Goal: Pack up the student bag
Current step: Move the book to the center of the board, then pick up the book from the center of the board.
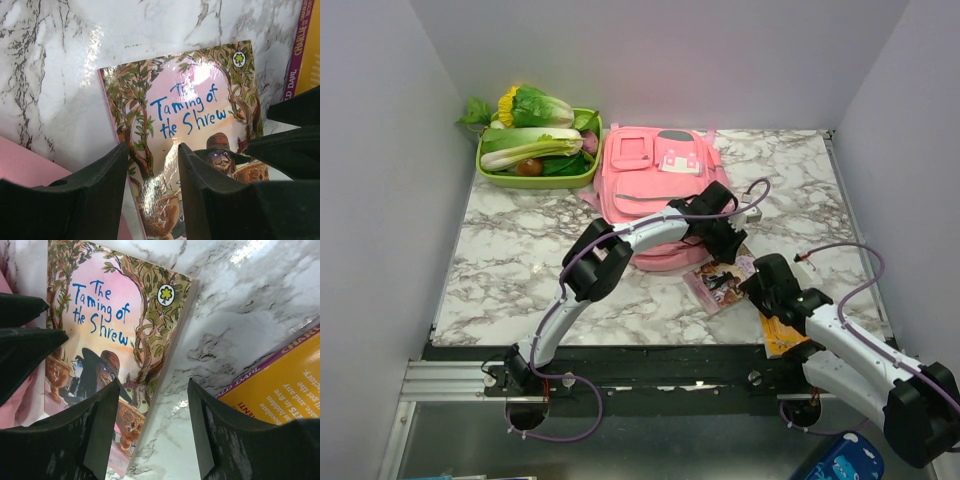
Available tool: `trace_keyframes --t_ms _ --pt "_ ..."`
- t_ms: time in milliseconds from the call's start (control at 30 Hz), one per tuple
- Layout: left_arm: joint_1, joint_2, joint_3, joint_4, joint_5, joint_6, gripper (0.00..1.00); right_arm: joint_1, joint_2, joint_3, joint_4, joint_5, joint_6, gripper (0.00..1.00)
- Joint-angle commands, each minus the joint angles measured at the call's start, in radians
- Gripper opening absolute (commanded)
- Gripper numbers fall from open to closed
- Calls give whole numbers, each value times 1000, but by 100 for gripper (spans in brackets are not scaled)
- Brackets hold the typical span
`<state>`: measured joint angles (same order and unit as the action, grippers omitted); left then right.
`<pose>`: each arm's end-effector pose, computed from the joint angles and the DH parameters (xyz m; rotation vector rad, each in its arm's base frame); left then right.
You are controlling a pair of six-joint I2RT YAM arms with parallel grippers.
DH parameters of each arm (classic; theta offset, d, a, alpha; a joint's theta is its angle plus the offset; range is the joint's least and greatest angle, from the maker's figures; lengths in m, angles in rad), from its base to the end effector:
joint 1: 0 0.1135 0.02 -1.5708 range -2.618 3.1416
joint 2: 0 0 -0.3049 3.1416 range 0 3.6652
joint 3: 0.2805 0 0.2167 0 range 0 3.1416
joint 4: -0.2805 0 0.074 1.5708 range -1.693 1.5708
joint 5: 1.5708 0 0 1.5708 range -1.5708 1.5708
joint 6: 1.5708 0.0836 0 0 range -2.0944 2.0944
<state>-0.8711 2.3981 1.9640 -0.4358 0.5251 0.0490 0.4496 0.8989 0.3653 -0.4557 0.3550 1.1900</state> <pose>0.3240 -0.4500 0.1749 1.3442 2.1537 -0.9915 0.1240 0.0276 0.1705 1.0227 2.2667 0.2392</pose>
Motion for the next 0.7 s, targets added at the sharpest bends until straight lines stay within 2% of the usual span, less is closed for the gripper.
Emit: trace_keyframes --t_ms 0,300,667 --pt "-3 -60 -115 21 -111 -14 54 -5 -25 -31 83 -22 14 66" --pt "0 -106 -151 55 -154 -9 57 -5 58 -19 120 -76 -9 65" --pt "20 -203 -235 171 -60 -40 59 -5 95 -35 160 -93 -12 64"
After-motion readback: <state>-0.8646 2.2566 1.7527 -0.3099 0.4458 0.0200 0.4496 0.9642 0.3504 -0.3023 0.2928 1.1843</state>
